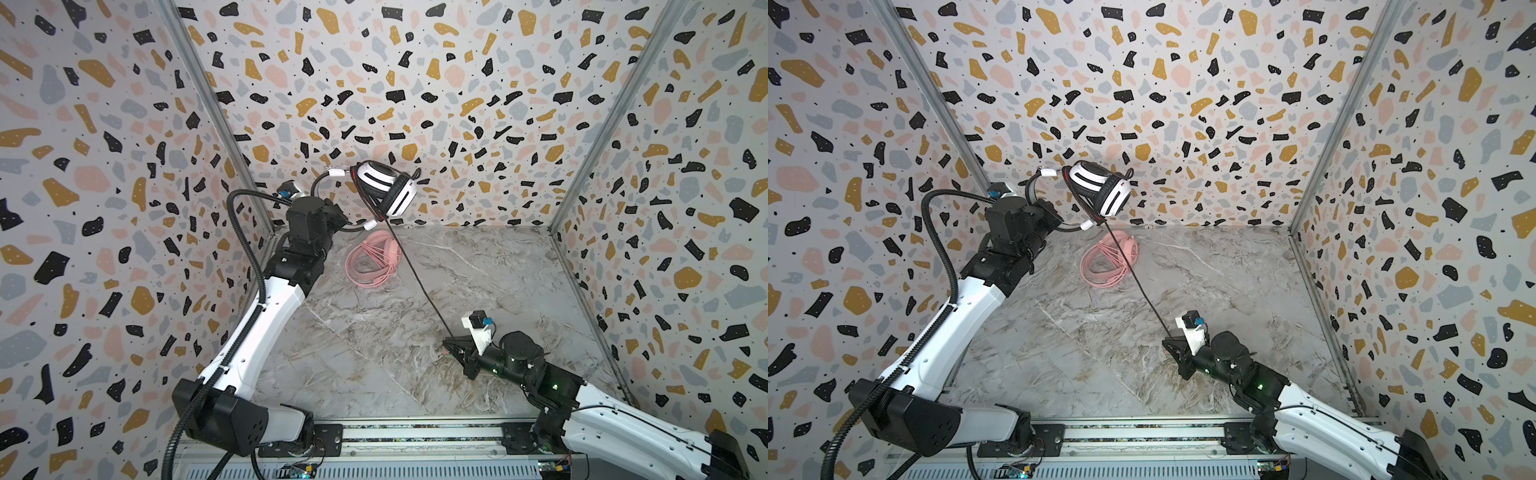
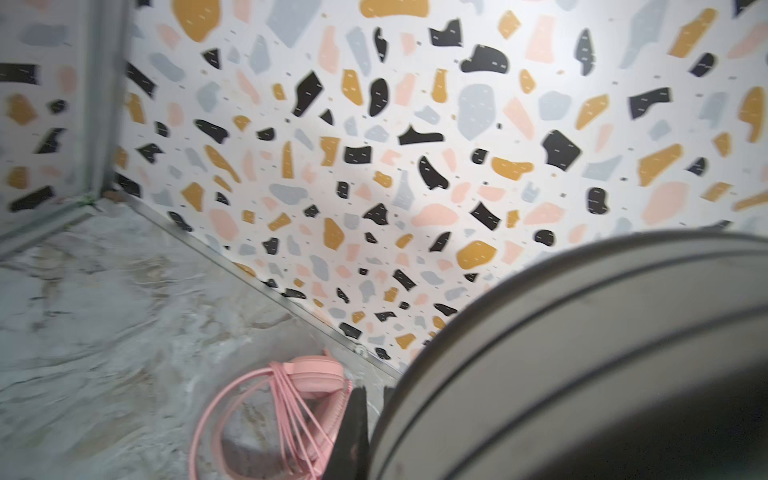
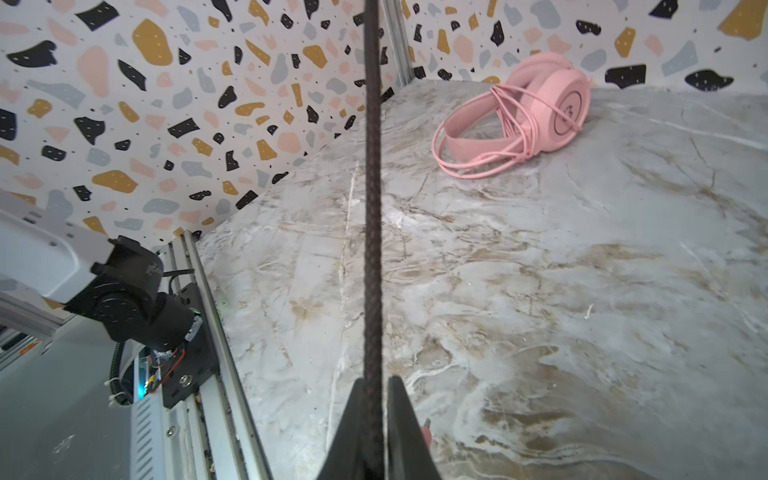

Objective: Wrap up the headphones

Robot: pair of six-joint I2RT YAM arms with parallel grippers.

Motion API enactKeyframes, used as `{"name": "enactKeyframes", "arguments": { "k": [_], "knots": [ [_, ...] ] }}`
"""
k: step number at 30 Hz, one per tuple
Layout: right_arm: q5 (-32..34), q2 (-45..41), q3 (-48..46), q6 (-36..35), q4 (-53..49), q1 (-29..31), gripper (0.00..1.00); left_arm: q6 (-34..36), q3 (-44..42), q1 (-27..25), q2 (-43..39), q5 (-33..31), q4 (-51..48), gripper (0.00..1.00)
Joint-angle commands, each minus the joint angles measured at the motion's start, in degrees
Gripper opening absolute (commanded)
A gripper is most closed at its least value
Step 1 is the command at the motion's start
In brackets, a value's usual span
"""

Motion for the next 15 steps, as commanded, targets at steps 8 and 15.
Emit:
{"name": "enactKeyframes", "arguments": {
  "k": [8,15],
  "knots": [
    [17.9,2.69,15.55,-4.51,-17.58,12.51,0.04,3.71,-12.64,-3.21,-0.49,-23.95,14.38,0.0],
    [27.98,5.28,28.46,-11.35,-22.66,13.22,0.05,24.0,-12.16,-11.27,5.27,-26.27,10.47,0.0]
  ]
}}
